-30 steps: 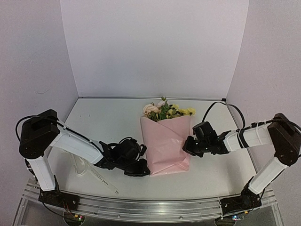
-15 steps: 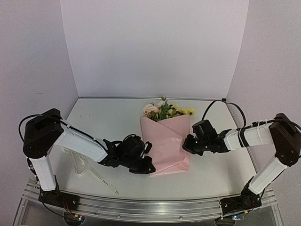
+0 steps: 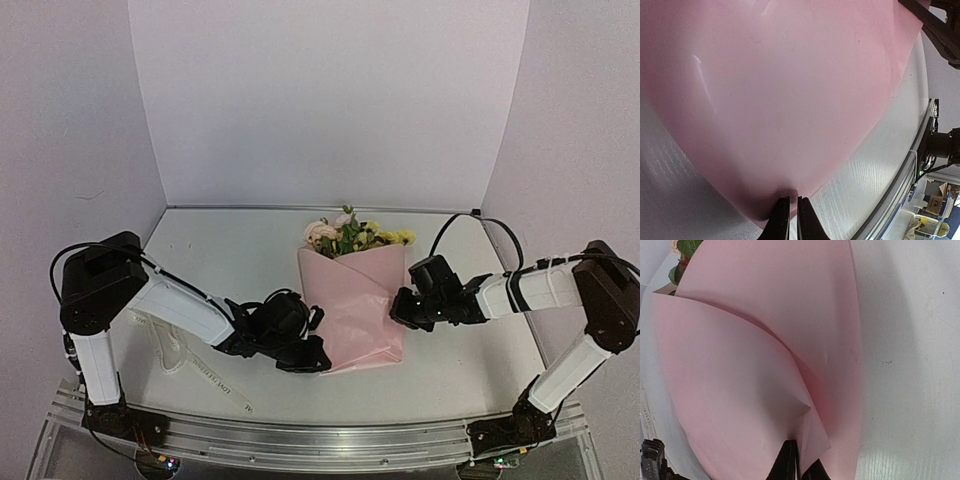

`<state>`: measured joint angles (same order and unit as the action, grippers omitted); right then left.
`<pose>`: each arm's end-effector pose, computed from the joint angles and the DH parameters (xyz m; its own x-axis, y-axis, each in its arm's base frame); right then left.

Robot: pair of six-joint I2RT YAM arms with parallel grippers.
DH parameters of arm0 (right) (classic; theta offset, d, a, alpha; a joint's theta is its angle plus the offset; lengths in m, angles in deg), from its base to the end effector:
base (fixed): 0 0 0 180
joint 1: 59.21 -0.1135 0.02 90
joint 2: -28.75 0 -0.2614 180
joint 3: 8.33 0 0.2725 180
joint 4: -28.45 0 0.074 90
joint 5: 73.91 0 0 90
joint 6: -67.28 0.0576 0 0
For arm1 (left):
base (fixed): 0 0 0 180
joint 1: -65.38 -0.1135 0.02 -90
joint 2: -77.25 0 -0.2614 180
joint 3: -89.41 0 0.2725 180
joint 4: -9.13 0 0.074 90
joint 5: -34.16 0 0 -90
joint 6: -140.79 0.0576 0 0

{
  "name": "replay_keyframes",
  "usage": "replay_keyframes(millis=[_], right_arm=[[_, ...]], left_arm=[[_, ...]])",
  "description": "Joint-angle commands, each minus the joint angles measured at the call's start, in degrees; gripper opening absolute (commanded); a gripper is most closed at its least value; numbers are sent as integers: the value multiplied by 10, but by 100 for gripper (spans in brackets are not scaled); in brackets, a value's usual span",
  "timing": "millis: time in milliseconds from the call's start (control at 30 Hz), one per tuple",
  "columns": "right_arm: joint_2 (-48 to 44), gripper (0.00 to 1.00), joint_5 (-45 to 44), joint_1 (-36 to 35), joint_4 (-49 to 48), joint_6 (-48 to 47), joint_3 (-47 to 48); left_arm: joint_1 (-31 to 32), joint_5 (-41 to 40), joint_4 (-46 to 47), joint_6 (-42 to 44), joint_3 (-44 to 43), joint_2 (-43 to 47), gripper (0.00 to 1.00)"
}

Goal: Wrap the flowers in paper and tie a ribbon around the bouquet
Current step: Press the fold line on the folded wrapping paper, then press the fold line of the folded wrapping paper.

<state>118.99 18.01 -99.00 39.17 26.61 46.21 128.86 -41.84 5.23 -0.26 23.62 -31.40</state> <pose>0.2547 0.2146 0.1206 -0.8614 0.2691 -0.4309 -0.0062 0.8425 0.5387 0.1627 -0.3573 0.0812 -0.9372 0.1882 -0.2936 0.3393 0.6861 -0.6436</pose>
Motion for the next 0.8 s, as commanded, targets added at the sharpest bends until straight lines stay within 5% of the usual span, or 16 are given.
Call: replay_keyframes(millis=[0, 467, 567, 767], right_arm=[[-19, 6, -15, -1, 16, -12, 26], [-20, 9, -19, -2, 40, -13, 28], [-22, 17, -19, -1, 47, -16, 28], [-42, 51, -19, 7, 51, -29, 11]], left_arm=[[-17, 8, -16, 25, -60, 41, 11], [-91, 90, -56, 88, -311, -162, 13], [-93, 100, -73, 94, -356, -200, 13], [-96, 108, -84, 92, -391, -233, 14]])
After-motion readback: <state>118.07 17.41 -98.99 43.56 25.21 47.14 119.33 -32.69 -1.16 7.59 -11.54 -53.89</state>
